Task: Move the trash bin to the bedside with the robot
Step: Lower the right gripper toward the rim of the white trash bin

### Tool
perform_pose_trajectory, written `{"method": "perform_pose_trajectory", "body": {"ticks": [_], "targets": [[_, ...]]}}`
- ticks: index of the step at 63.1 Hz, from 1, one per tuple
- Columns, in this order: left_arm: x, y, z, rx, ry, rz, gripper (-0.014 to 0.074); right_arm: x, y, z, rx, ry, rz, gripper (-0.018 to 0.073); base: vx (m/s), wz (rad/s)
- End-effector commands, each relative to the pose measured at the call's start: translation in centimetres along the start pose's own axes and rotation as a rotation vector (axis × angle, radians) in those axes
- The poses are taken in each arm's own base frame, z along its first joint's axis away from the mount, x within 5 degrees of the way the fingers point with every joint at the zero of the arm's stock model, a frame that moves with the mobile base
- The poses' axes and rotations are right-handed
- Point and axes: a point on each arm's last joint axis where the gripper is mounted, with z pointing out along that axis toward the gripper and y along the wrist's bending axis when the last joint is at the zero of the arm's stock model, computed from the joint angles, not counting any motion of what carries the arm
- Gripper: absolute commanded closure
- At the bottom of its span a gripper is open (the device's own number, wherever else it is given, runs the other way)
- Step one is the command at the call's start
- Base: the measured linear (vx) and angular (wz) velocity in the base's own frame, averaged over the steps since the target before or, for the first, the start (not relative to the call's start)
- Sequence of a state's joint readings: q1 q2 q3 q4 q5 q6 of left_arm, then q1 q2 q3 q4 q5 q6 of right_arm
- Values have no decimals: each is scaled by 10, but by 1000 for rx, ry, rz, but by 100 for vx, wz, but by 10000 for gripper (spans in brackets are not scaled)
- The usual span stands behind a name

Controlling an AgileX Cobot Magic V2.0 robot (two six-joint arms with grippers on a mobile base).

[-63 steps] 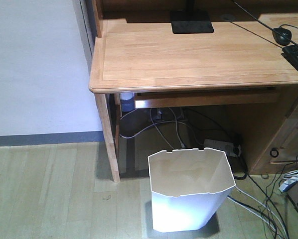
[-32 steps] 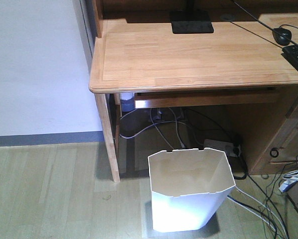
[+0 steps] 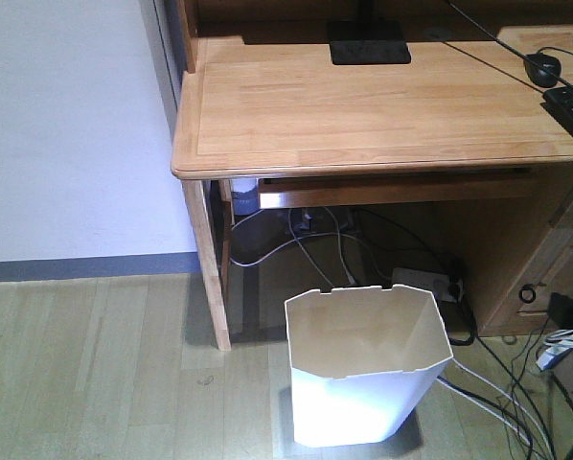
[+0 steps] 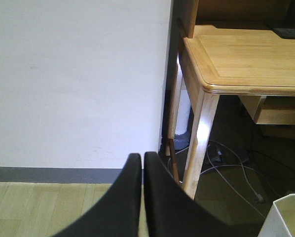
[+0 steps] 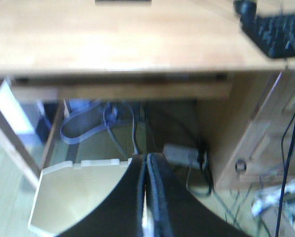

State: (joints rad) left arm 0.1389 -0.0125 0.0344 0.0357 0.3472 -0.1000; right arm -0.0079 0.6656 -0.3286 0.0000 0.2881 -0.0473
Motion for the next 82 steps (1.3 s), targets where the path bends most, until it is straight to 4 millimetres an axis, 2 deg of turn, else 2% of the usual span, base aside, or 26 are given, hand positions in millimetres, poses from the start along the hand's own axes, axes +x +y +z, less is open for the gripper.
{"method": "perform_pose_trajectory", "body": {"ticks": [1, 18, 27, 33, 50, 57, 67, 72, 82], "targets": [[-5, -1, -1, 11, -76, -6, 603, -13, 0, 8, 0, -31, 7, 568, 0, 0], [-5, -1, -1, 11, -76, -6, 603, -9, 0, 18, -7, 32, 57, 555, 0, 0], [-5, -1, -1, 11, -76, -6, 603, -6, 0, 18, -8, 65, 55, 487, 0, 0], [-5, -1, -1, 11, -76, -6, 603, -6, 0, 18, -8, 72, 55, 400, 0, 0], [-5, -1, -1, 11, -76, -6, 603, -5, 0, 18, -7, 78, 49, 36, 0, 0], [-5, -1, -1, 11, -76, -6, 603, -5, 0, 18, -2, 78, 29, -35, 0, 0], [-5, -1, -1, 11, -76, -6, 603, -6, 0, 18, -2, 70, 29, -39, 0, 0], [-5, -1, -1, 11, -76, -6, 603, -6, 0, 18, -8, 67, 91, -26, 0, 0], [-5, -1, -1, 11, -76, -6, 603, -21, 0, 25, -15, 129, 93, 7, 0, 0]]}}
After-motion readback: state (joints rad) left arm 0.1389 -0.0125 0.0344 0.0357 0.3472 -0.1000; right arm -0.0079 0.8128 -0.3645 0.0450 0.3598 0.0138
